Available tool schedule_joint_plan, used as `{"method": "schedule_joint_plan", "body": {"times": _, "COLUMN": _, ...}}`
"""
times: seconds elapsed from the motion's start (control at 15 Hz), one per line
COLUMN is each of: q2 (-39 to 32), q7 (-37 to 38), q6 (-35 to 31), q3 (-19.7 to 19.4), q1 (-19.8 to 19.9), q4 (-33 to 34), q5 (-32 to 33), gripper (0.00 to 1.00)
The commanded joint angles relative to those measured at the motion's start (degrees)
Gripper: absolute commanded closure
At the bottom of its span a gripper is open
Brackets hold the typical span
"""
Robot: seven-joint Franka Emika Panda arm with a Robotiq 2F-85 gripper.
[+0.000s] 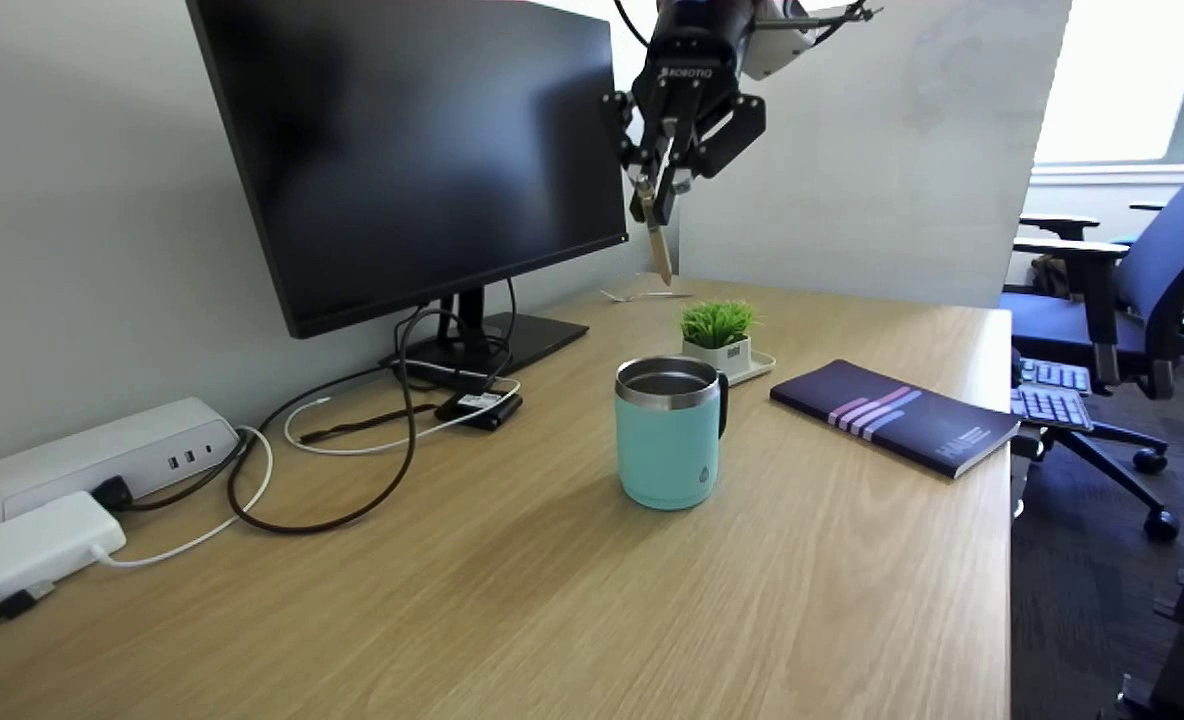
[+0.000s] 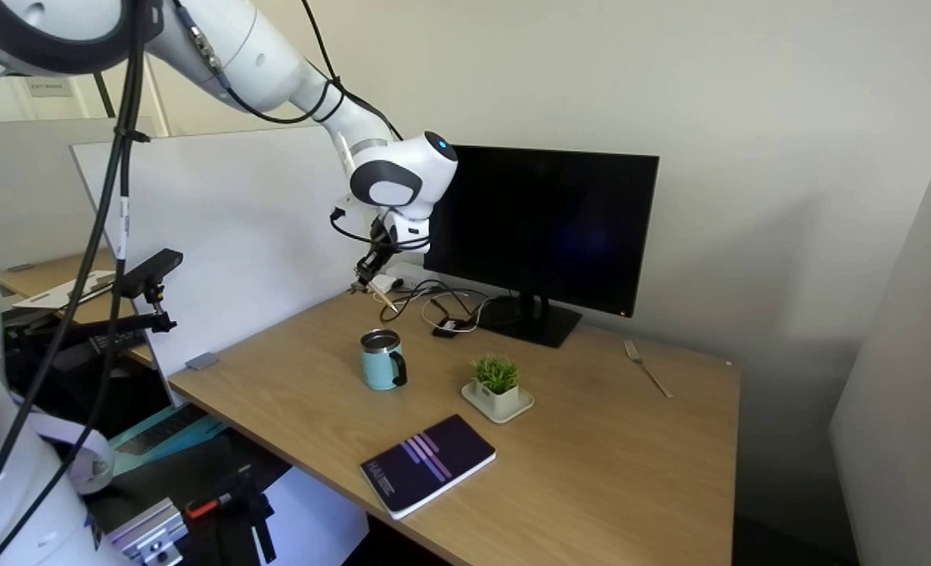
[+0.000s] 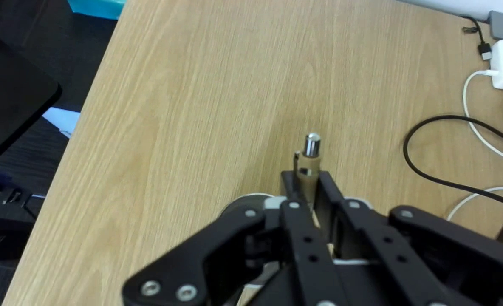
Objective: Remove the pen from the mug and put it on the table
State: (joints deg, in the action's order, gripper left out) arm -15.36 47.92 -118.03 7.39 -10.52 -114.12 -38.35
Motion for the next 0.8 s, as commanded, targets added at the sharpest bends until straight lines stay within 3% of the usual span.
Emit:
{"method": "schedule_joint_plan", "body": {"times": 0.0, "q2": 5.4, "q7": 1.4, "q6": -1.8, "q3": -0.5, "q1": -0.8, "q4": -4.3, "q5": 5.9, "gripper": 0.97}}
{"method": "schedule_joint_plan", "body": {"times": 0.73, "q2": 14.8, "q7": -0.4, "q6": -13.0, "q3": -0.6, "q1": 1.0, "q4": -19.4, "q5": 24.6, "gripper": 0.97}}
